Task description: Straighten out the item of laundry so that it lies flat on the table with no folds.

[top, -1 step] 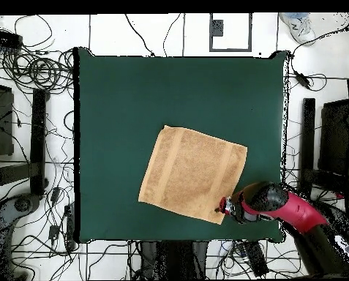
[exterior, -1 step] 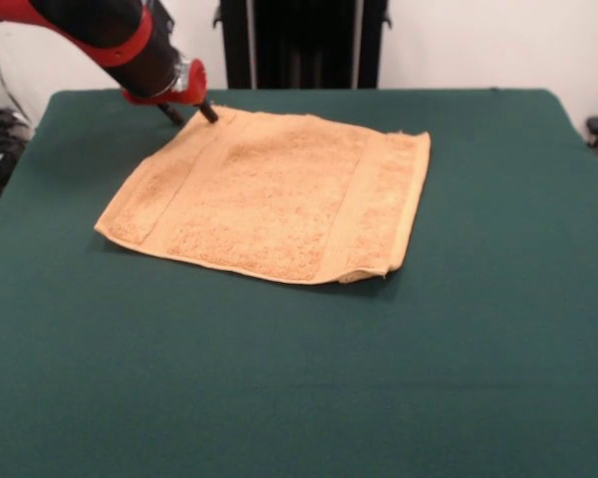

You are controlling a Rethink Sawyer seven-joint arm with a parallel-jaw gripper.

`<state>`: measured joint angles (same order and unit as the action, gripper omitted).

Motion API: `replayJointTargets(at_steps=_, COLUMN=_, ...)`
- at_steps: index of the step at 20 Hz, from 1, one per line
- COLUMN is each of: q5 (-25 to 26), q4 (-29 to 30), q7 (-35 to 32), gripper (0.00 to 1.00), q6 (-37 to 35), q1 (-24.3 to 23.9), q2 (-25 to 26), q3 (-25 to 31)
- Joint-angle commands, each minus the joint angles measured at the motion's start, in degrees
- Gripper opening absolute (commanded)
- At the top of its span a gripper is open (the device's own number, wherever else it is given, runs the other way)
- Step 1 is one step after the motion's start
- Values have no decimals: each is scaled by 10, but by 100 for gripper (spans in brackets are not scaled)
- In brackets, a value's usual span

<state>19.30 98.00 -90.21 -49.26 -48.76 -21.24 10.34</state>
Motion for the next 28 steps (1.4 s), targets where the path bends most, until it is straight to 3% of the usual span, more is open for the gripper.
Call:
replayJointTargets(at_steps=1, q5=-8, q4=-6, q7=-34, gripper=100, q6=47, q1=17, q2=44, q3=32)
replayJointTargets(at_steps=5, q5=-10, q4=-7, q7=-40, gripper=100, q6=50, q1=17, q2=46, q3=31)
replayJointTargets(at_steps=6, q5=-10, q4=-4, q7=-44, gripper=0, q6=55, q1=17, q2=46, q3=30)
replayJointTargets(at_steps=28, q5=-23, q4=24, q7=-84, gripper=0, q6=85, q1=22, q2=33, q3=21)
